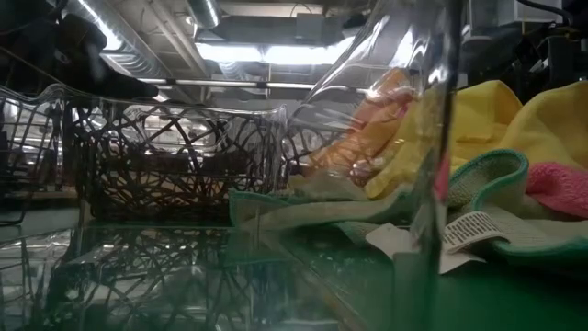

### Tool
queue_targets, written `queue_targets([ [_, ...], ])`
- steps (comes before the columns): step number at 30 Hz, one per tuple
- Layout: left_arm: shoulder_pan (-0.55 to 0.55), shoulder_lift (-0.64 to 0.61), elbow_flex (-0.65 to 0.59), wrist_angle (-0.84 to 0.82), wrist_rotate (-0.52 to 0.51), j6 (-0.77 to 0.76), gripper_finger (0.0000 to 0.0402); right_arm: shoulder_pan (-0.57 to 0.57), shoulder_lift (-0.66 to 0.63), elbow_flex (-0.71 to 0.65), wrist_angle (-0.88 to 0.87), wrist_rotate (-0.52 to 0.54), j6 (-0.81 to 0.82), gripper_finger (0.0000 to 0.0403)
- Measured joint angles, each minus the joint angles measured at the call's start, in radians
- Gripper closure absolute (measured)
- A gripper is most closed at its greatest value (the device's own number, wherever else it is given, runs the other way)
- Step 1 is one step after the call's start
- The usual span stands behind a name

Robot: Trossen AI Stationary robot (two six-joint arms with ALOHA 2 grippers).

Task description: Sort microfiber towel by color & place in baskets

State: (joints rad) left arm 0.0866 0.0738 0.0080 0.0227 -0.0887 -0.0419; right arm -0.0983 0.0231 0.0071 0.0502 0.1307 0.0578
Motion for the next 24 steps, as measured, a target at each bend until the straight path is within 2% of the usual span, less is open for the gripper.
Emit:
queue_targets([
  [14, 0.000, 0.000, 0.000, 0.000, 0.000, 0.000, 0.0401, 0.000, 0.000, 0.000, 0.001, 0.000, 0.000, 0.0388],
  [17, 0.000, 0.000, 0.000, 0.000, 0.000, 0.000, 0.0401, 0.000, 0.000, 0.000, 0.002, -0.031, 0.000, 0.0388],
  [24, 0.000, 0.000, 0.000, 0.000, 0.000, 0.000, 0.0401, 0.000, 0.000, 0.000, 0.093, -0.044, 0.001, 0.0388],
])
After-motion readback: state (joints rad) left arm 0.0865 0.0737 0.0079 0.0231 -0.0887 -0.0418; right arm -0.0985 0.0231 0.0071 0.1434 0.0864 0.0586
